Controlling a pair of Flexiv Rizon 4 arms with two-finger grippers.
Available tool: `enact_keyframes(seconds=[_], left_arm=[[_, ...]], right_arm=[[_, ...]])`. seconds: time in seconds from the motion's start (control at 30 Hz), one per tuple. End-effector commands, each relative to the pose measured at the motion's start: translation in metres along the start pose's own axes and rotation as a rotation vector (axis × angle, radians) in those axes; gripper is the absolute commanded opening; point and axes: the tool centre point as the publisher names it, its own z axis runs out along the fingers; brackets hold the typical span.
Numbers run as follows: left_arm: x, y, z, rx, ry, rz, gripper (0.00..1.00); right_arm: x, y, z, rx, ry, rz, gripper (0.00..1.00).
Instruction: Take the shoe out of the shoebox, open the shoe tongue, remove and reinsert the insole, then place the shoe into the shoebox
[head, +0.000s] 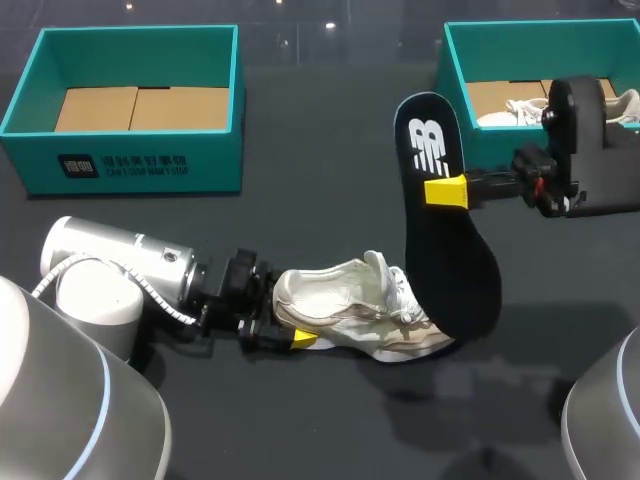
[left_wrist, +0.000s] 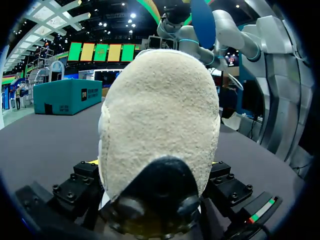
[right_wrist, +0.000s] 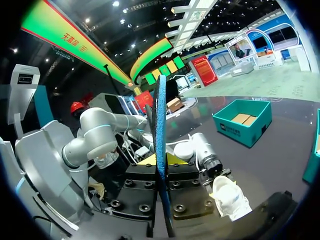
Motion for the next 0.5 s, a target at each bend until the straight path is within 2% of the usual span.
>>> enact_keyframes(seconds=[0.03,0.27,0.5], left_arm=[[0.0,0.001,0.0,-0.001,0.0,0.0,0.0],[0.0,0.001,0.0,-0.001,0.0,0.0,0.0],[0.0,0.001,0.0,-0.001,0.0,0.0,0.0]], right_arm=[[0.01,-0.005,-0.007,-0.003,-0.002,-0.001,0.0],[0.027,-0.011,-0.011,-0.014,0.037,-0.016,0.0],[0.035,-0.016,-0.01,-0.01,0.059,-0.018,0.0]])
